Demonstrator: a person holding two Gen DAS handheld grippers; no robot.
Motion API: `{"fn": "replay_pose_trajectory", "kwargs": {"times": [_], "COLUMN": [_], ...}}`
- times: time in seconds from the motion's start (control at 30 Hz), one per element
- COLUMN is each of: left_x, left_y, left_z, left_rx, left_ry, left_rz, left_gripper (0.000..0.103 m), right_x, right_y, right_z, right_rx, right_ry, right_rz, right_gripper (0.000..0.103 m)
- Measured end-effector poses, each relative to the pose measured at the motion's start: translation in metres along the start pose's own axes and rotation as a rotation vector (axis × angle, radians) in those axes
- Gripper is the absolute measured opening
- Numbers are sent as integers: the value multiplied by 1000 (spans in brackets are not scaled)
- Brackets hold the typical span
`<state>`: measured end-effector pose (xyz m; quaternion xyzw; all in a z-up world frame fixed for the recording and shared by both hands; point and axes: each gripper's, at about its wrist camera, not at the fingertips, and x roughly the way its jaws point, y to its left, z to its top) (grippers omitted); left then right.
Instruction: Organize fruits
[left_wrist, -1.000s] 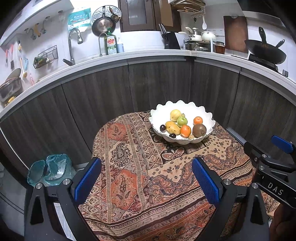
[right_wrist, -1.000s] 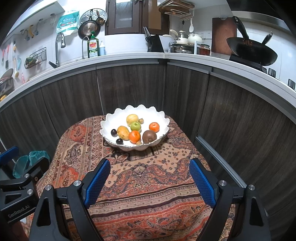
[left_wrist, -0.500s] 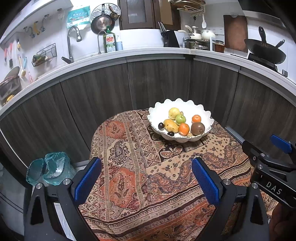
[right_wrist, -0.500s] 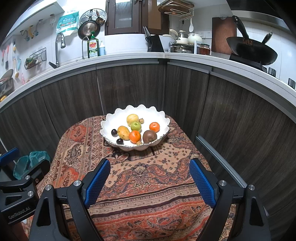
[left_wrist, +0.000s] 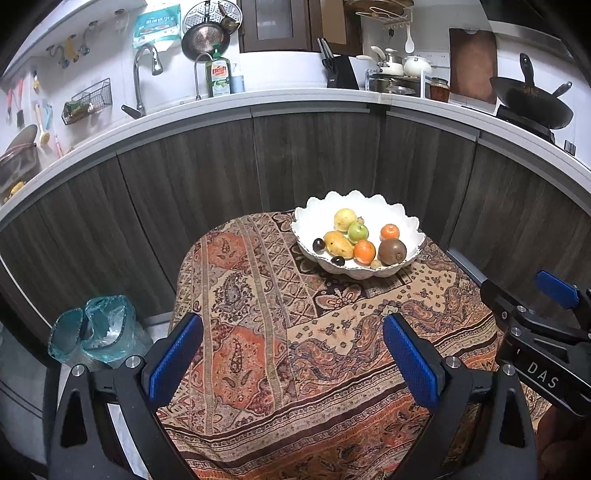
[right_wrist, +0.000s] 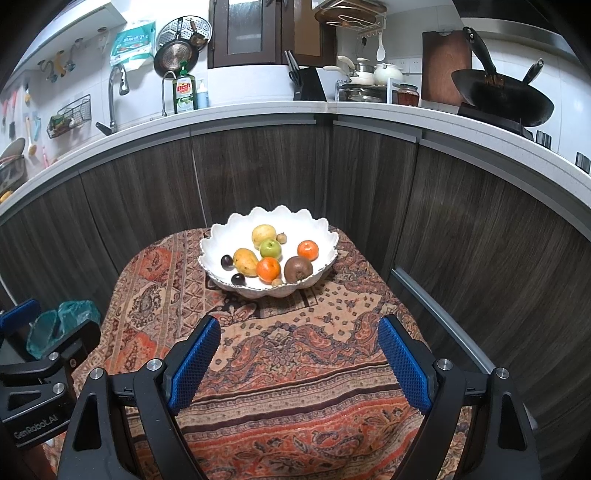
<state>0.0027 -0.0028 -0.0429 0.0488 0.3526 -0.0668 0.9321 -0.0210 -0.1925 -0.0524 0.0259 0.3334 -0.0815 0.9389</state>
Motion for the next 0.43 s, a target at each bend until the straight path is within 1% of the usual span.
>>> {"fn": "replay_pose_trajectory", "kwargs": {"times": [0.43], "left_x": [6], "left_y": [-2], "left_z": [-1], "left_rx": [2], "left_ry": [21], "left_rz": [-4], "left_gripper": [100], "right_x": [4], "right_y": [2], "right_z": [-4], "right_rx": [6], "right_ry": [6], "right_rz": [-5], "right_gripper": [88]}}
